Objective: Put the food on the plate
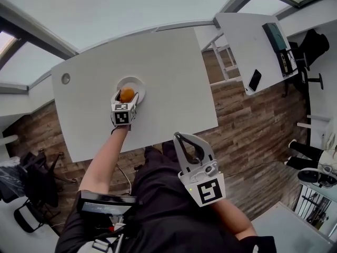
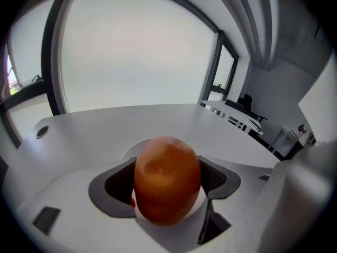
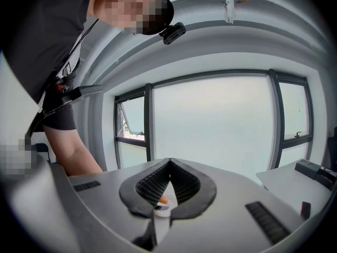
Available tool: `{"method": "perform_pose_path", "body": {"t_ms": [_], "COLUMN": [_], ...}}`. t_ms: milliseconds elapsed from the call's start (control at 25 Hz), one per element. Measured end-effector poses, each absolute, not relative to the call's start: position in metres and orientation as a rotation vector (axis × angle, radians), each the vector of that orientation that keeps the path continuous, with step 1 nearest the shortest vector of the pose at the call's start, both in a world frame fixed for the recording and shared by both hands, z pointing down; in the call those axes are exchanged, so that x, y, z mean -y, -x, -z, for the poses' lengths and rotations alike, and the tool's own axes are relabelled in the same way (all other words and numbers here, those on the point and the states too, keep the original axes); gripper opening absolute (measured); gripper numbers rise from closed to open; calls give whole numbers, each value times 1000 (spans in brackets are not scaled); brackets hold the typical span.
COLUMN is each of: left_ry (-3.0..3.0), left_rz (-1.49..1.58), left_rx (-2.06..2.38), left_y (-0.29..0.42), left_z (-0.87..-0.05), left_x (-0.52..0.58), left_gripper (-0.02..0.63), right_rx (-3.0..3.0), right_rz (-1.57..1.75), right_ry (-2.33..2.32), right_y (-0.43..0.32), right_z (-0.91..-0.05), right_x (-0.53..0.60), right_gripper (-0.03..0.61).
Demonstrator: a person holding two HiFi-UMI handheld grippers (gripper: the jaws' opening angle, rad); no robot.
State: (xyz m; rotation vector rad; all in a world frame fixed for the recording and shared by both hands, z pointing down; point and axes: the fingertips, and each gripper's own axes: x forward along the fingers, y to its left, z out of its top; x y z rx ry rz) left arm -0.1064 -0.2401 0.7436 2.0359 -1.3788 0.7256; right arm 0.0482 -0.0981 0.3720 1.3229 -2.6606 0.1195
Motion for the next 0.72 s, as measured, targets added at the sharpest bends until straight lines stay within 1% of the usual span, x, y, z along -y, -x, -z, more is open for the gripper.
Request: {"method": "perform_pose_path", "body": {"t_ms": [720], "left_ry": [-2114], "left_rz": [-754], "left_rx": [1304], "left_y": [91], "left_z": [-747], "left_x": [243], "left_gripper": [341], "right_rx": [2651], "right_rz": [-135], "right_ry": [-1325], "right_y": [-66], "right_z": [-375], "right_x": [88], "right_gripper": [5]}}
